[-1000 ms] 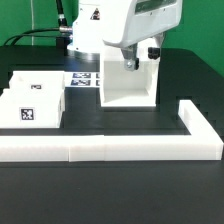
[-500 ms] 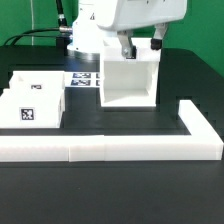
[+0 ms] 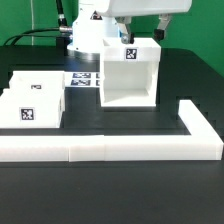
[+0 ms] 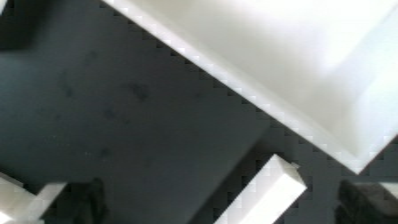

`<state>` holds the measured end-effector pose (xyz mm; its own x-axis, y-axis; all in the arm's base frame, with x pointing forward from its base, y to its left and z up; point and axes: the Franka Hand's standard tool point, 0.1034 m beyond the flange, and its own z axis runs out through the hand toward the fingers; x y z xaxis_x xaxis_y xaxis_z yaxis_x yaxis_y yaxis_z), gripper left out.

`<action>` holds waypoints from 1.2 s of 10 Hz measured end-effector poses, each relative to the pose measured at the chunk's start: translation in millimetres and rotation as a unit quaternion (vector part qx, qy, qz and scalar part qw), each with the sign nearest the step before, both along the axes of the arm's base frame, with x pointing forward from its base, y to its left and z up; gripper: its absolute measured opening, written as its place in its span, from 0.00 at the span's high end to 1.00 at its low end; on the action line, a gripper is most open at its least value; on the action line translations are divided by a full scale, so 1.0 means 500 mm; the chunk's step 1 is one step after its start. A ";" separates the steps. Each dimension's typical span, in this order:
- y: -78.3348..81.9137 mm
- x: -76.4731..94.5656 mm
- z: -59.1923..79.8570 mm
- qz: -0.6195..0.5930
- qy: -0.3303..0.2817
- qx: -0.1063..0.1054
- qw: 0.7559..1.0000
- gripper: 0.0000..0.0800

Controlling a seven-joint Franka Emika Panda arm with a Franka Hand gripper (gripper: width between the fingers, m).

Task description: Assemble drawer

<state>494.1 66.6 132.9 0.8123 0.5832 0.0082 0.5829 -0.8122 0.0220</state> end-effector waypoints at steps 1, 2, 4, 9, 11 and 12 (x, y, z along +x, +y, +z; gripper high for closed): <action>0.000 0.000 0.000 0.000 0.000 0.000 1.000 0.19; 0.003 -0.009 0.000 -0.035 -0.001 0.000 0.999 0.19; 0.025 -0.067 0.004 -0.134 0.001 -0.003 0.991 0.19; 0.052 -0.096 -0.006 -0.227 0.017 0.008 0.974 0.19; 0.052 -0.097 -0.007 -0.227 0.017 0.008 0.974 0.19; 0.052 -0.100 -0.009 -0.233 0.016 0.010 0.972 0.19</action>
Offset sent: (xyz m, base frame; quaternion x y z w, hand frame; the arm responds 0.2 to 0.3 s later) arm -0.0533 0.0105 0.0092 -0.0431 -0.0302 0.1984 0.9787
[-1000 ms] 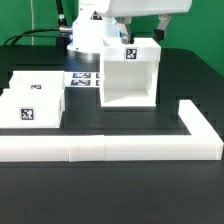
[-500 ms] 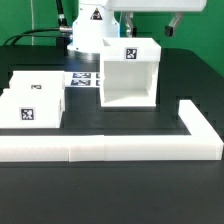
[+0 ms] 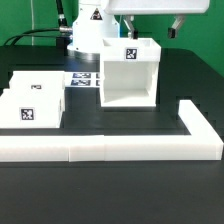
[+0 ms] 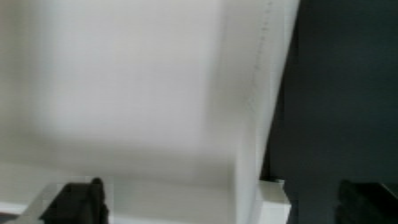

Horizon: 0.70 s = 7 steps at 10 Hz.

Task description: Assemble drawer

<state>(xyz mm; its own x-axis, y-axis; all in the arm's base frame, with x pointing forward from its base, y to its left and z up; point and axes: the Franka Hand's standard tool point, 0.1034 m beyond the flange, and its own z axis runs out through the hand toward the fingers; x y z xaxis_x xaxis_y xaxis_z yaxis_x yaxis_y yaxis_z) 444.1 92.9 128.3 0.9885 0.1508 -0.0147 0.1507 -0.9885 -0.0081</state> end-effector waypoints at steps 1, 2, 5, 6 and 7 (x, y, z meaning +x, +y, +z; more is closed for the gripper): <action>0.004 -0.020 -0.014 -0.024 -0.006 0.005 1.000 0.19; 0.007 -0.046 -0.029 -0.041 -0.003 0.008 0.999 0.19; 0.008 -0.082 -0.057 -0.059 0.009 0.013 0.998 0.19; 0.009 -0.084 -0.061 -0.060 0.012 0.012 0.998 0.19; 0.012 -0.082 -0.061 -0.062 0.012 0.012 0.998 0.21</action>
Offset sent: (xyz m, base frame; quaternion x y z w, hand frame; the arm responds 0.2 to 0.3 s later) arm -0.0293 0.0056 -0.0156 0.0272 -0.0074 0.0742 0.9968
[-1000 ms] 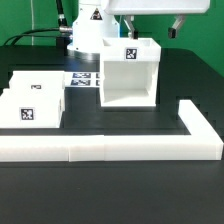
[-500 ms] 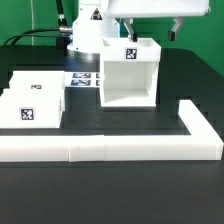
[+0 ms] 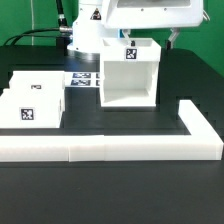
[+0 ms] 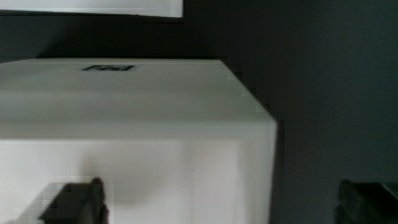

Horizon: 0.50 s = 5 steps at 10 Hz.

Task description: Assemble drawer

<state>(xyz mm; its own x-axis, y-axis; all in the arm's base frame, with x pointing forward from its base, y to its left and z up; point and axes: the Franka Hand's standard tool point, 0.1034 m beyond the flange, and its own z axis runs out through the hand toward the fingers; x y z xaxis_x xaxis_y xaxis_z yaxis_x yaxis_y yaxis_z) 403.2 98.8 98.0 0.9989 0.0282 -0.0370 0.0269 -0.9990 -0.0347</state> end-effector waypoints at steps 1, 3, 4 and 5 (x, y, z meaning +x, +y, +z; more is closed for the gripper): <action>0.001 0.000 0.000 0.000 0.000 0.000 1.000 0.21; 0.000 0.000 0.000 0.000 0.000 0.000 1.000 0.66; 0.000 0.000 0.000 0.000 0.000 0.000 1.000 0.66; 0.000 0.000 0.000 0.000 0.000 0.000 1.000 0.84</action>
Offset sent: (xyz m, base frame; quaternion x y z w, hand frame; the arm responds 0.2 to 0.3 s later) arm 0.0000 0.0000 0.0000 0.0000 0.0000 0.0000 1.0000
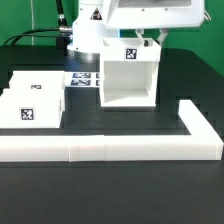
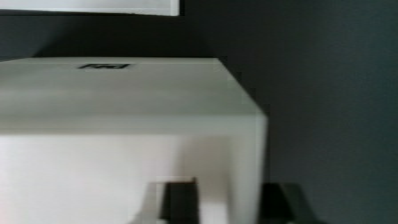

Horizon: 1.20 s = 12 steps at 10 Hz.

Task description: Assemble drawer

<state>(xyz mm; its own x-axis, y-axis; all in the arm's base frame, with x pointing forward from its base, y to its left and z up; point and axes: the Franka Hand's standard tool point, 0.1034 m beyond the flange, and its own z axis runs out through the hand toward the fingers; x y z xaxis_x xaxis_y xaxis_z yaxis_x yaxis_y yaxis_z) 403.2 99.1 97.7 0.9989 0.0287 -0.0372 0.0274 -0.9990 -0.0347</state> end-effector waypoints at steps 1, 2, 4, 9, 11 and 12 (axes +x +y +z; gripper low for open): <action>0.000 0.000 0.000 0.000 0.000 0.000 1.000 0.95; 0.000 0.000 0.000 0.000 0.000 0.000 1.000 0.95; 0.000 0.000 0.000 0.000 0.000 0.000 1.000 0.95; -0.010 0.054 0.001 0.012 -0.009 0.005 1.000 0.95; -0.009 0.115 0.001 0.007 -0.021 0.010 1.000 0.95; -0.012 0.158 0.001 0.004 -0.031 0.012 0.999 0.95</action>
Offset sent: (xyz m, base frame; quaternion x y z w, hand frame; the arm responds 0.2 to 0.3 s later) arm 0.0000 0.0000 0.0000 0.0000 0.0000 0.0000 1.0000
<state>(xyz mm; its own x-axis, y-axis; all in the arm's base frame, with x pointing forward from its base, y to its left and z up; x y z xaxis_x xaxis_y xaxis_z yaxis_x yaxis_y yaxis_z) 482.4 92.9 98.4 0.9990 0.0368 0.0249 0.0382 -0.9976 -0.0571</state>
